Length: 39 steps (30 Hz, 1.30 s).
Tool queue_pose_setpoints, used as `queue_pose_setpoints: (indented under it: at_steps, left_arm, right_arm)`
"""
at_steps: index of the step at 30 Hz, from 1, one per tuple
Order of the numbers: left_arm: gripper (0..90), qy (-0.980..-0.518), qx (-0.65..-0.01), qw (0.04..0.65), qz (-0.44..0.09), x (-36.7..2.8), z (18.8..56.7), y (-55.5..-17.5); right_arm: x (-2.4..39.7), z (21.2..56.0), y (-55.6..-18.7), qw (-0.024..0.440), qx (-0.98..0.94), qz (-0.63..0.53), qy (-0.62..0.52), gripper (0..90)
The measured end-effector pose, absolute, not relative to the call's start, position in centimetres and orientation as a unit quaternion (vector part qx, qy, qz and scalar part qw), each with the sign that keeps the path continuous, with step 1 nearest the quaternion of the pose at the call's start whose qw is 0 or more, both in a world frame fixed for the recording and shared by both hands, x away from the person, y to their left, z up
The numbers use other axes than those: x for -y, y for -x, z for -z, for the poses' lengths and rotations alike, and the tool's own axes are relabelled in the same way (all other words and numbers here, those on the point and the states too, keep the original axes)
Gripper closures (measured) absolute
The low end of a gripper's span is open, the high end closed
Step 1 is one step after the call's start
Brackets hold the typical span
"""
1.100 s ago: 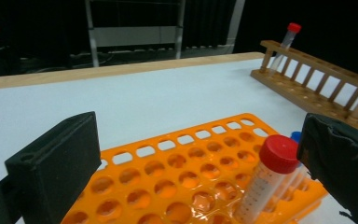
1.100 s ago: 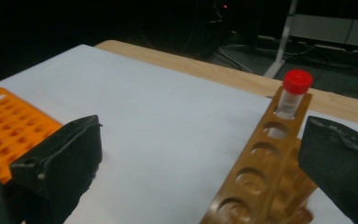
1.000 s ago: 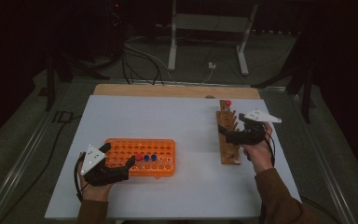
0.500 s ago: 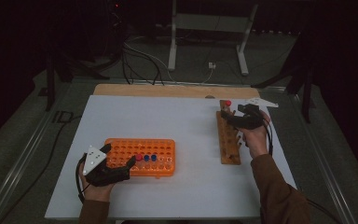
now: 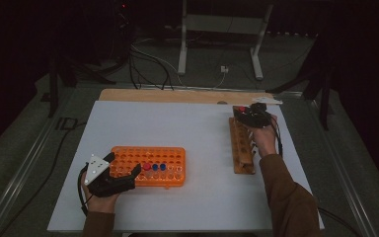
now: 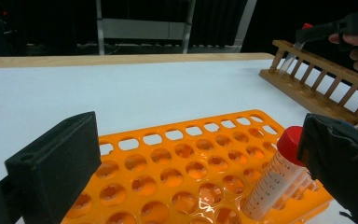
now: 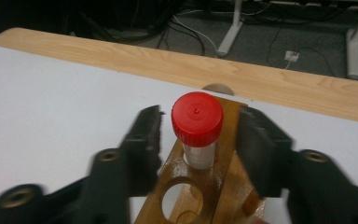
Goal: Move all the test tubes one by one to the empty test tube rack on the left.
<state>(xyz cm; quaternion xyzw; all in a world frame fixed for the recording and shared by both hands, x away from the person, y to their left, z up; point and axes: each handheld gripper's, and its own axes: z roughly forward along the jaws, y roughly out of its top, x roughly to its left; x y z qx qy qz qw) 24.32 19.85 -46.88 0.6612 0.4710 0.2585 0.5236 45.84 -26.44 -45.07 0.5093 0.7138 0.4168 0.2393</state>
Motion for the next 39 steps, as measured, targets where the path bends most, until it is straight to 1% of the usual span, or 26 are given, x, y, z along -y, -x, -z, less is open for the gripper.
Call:
queue_pose_setpoints:
  at_steps: [4,5,11,16,22,33,36,39]
  left_arm:
    - [0.3,-0.662,-0.472,0.522,-0.258,-19.8,46.9,-24.3]
    - [0.3,-0.662,-0.472,0.521,-0.259,-19.8,46.9,-24.3]
    - [0.3,-0.664,-0.469,0.521,-0.26,-19.6,46.9,-24.3]
    - [0.3,-0.663,-0.471,0.52,-0.262,-19.7,46.9,-24.4]
    - [0.3,-0.664,-0.469,0.521,-0.259,-19.6,46.9,-24.4]
    - [1.4,-0.666,-0.463,0.526,-0.256,-19.5,46.7,-24.3]
    - [1.4,-0.665,-0.461,0.528,-0.257,-19.5,46.6,-24.2]
    - [1.4,-0.667,-0.459,0.528,-0.256,-19.4,46.6,-24.1]
  right_arm:
    - [26.3,45.1,-45.8,0.243,-0.715,-0.417,-0.506,69.6]
    - [26.2,45.1,-45.8,0.245,-0.715,-0.416,-0.506,70.2]
    - [26.3,44.7,-45.2,0.255,-0.713,-0.421,-0.499,70.7]
    - [26.2,44.2,-44.3,0.279,-0.715,-0.421,-0.483,70.8]
    - [26.7,43.3,-43.1,0.292,-0.7,-0.442,-0.479,70.9]
    - [27.1,40.7,-40.5,0.318,-0.685,-0.483,-0.443,71.0]
    - [26.9,40.0,-39.7,0.316,-0.688,-0.493,-0.428,71.0]
    - [26.6,39.7,-38.9,0.301,-0.694,-0.507,-0.414,71.0]
